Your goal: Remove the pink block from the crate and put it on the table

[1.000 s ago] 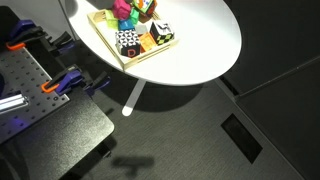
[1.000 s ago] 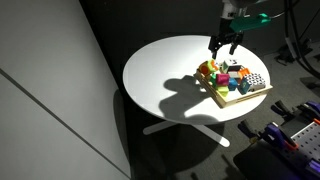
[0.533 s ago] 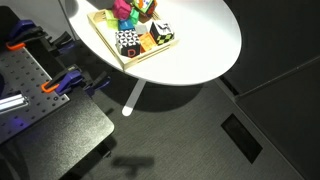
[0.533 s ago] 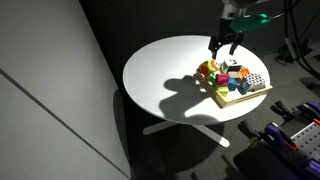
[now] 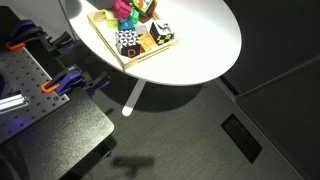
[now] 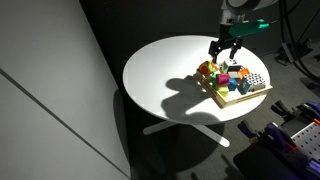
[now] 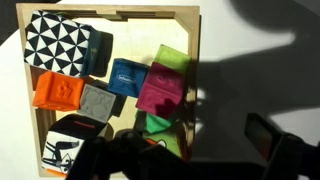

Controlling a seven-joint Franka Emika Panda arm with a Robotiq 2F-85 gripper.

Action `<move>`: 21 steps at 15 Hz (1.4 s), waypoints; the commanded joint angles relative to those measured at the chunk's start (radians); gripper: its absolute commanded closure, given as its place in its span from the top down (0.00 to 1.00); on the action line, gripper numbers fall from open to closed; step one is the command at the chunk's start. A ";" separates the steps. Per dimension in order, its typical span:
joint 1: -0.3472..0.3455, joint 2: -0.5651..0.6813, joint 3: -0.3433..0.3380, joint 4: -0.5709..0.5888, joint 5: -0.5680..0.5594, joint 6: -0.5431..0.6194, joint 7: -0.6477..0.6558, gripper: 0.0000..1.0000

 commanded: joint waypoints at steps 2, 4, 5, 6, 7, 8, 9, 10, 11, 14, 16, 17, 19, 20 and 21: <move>0.013 0.063 -0.024 0.017 -0.022 0.038 0.016 1.00; 0.016 0.086 -0.033 0.016 -0.031 0.049 0.020 1.00; 0.019 0.097 -0.038 0.015 -0.037 0.053 0.023 1.00; 0.023 0.108 -0.045 0.014 -0.049 0.056 0.030 1.00; 0.025 0.117 -0.050 0.013 -0.058 0.059 0.032 1.00; 0.029 0.126 -0.056 0.012 -0.068 0.062 0.036 1.00; 0.033 0.134 -0.061 0.012 -0.077 0.061 0.042 1.00; 0.037 0.143 -0.066 0.012 -0.082 0.062 0.045 1.00; 0.041 0.151 -0.070 0.013 -0.087 0.063 0.049 1.00; 0.053 0.170 -0.077 0.016 -0.096 0.070 0.056 1.00; 0.062 0.182 -0.083 0.021 -0.104 0.078 0.064 1.00; 0.066 0.188 -0.086 0.023 -0.107 0.081 0.068 1.00; 0.071 0.198 -0.090 0.028 -0.110 0.086 0.071 1.00; 0.073 0.205 -0.094 0.032 -0.111 0.088 0.073 1.00; 0.073 0.210 -0.096 0.035 -0.110 0.089 0.072 1.00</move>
